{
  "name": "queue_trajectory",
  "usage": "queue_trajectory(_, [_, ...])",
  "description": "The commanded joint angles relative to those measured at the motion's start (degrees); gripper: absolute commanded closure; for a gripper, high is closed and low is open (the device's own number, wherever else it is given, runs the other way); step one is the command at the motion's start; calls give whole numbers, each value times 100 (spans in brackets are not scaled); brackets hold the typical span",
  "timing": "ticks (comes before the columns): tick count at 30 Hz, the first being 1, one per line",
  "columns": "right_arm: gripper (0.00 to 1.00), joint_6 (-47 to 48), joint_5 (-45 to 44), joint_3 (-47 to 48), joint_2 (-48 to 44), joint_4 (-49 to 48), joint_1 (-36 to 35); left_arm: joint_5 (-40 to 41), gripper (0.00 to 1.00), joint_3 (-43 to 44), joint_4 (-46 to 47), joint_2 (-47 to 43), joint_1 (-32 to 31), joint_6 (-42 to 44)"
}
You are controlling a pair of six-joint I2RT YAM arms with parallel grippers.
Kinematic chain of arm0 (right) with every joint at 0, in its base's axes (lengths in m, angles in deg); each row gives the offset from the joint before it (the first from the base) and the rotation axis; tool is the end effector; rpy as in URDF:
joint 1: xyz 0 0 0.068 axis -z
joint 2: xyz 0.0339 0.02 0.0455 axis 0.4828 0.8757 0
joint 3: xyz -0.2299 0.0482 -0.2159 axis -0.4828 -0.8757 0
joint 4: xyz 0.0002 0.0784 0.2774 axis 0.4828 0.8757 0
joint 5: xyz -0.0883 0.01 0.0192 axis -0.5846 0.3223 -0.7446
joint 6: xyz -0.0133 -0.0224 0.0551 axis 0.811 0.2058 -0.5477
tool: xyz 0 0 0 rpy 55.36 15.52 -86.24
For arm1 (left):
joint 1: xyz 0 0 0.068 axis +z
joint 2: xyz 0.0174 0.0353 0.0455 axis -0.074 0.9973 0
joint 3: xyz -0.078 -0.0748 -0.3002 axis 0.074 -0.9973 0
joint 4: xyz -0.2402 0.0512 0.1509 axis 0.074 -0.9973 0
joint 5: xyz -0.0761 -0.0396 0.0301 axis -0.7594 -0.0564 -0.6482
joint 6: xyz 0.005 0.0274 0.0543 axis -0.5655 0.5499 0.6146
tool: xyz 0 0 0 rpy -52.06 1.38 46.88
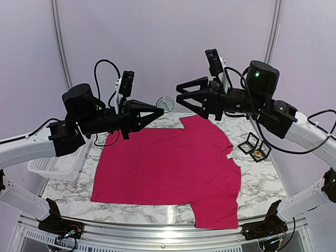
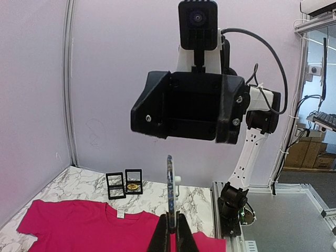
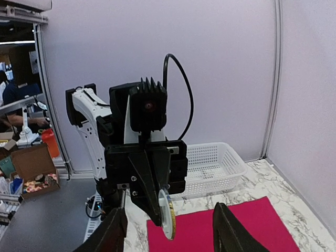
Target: Pin the brooch onto the clothing
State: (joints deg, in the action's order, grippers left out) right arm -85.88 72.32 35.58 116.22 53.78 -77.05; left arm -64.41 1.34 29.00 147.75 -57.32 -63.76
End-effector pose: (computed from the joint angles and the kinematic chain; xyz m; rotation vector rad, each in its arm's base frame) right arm 0.1814 0.2443 0.4999 -1.0991 1.2300 1.2040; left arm 0.1759 -0.2699 0.4422 0.9645 1.1209 -1.1913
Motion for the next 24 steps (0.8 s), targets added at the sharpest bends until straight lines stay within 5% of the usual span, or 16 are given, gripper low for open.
queue_trajectory(1, [55, 61, -270, 297, 319, 313, -142, -57, 100, -41, 142, -113, -61, 115])
queue_trajectory(6, [66, 163, -199, 370, 405, 483, -145, -71, 100, -8, 51, -101, -62, 250])
queue_trajectory(15, [100, 171, -160, 364, 454, 574, -147, -87, 100, 25, -38, -87, -63, 310])
queue_trajectory(22, [100, 71, 174, 127, 413, 159, -147, 117, 100, 63, -80, -163, -66, 276])
queue_trajectory(24, [100, -115, 194, -177, 301, -519, -147, 184, 83, 85, -69, -216, -62, 282])
